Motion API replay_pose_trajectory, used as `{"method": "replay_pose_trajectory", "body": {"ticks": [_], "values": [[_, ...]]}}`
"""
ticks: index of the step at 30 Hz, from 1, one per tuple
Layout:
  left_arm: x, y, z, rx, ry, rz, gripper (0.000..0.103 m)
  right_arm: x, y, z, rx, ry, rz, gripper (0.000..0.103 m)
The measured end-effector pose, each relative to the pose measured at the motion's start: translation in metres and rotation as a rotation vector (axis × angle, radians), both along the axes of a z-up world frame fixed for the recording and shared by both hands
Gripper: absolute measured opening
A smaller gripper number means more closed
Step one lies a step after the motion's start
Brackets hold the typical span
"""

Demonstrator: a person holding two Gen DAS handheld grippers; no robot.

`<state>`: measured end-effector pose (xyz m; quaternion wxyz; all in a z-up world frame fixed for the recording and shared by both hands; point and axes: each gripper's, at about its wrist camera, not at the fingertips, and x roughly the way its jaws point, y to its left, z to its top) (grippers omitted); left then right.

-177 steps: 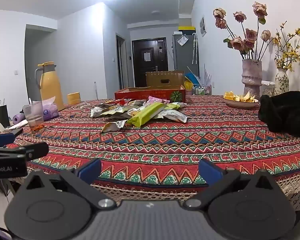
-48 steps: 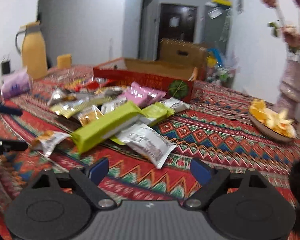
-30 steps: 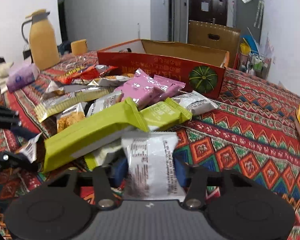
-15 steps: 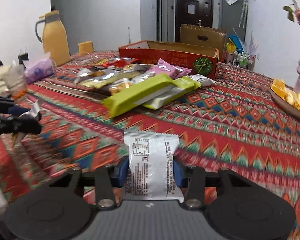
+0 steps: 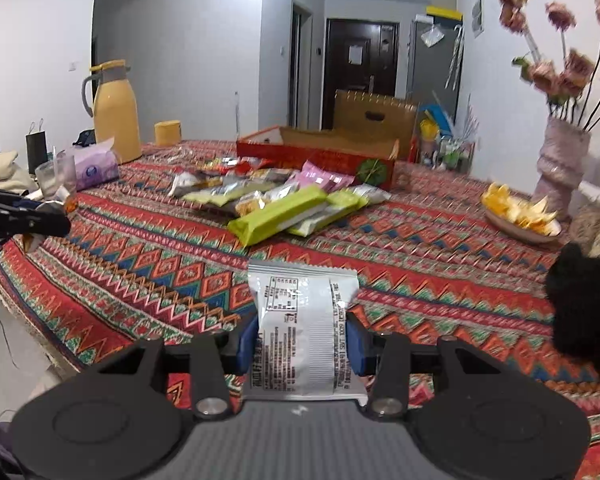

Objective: Organize snacks
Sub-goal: 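Carry both held packets over the open cardboard box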

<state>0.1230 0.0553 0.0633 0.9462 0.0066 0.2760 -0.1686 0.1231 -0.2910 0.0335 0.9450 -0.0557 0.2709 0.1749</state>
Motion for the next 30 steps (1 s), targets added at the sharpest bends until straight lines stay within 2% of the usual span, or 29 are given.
{"method": "replay_pose_trajectory", "body": {"ticks": [9, 13, 19, 23, 30], "values": [[0.028, 0.018, 0.040, 0.020, -0.010, 0.042, 0.039, 0.015, -0.035, 0.053, 0.011, -0.053, -0.019, 0.044], [0.051, 0.022, 0.066, 0.055, -0.063, 0.041, 0.039, 0.041, -0.048, 0.079, 0.034, -0.068, -0.027, 0.044], [0.104, 0.024, 0.109, 0.035, -0.097, 0.055, 0.039, 0.098, -0.055, 0.121, 0.090, -0.096, -0.020, 0.044], [0.140, 0.019, 0.138, 0.032, -0.116, 0.043, 0.039, 0.138, -0.052, 0.151, 0.075, -0.104, 0.015, 0.044], [0.221, 0.009, 0.168, 0.059, -0.117, 0.055, 0.039, 0.236, -0.044, 0.189, 0.079, -0.035, 0.069, 0.044]]}}
